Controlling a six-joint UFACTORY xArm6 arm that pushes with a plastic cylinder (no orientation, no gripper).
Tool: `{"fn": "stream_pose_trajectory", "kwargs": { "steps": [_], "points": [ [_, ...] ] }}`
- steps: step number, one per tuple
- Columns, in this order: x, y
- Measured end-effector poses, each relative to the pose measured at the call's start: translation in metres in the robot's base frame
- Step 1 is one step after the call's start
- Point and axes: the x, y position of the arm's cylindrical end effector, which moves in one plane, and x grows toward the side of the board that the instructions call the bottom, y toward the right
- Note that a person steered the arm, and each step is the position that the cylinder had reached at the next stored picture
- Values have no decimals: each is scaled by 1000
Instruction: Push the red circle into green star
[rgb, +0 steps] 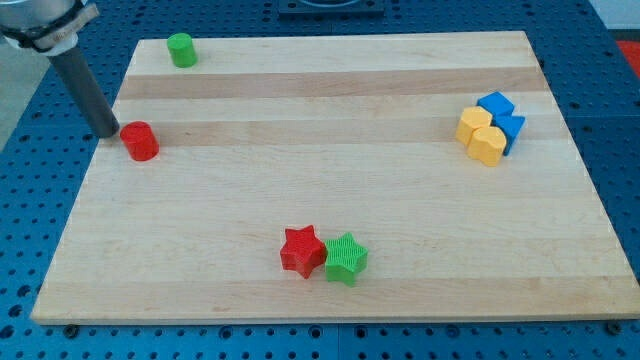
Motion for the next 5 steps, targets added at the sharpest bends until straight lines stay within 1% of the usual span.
{"fn": "stream_pose_trajectory", "kwargs": {
  "steps": [1, 2, 3, 4, 5],
  "points": [
    [18, 61],
    [49, 134],
    [56, 134],
    [49, 74],
    [60, 40]
  ]
}}
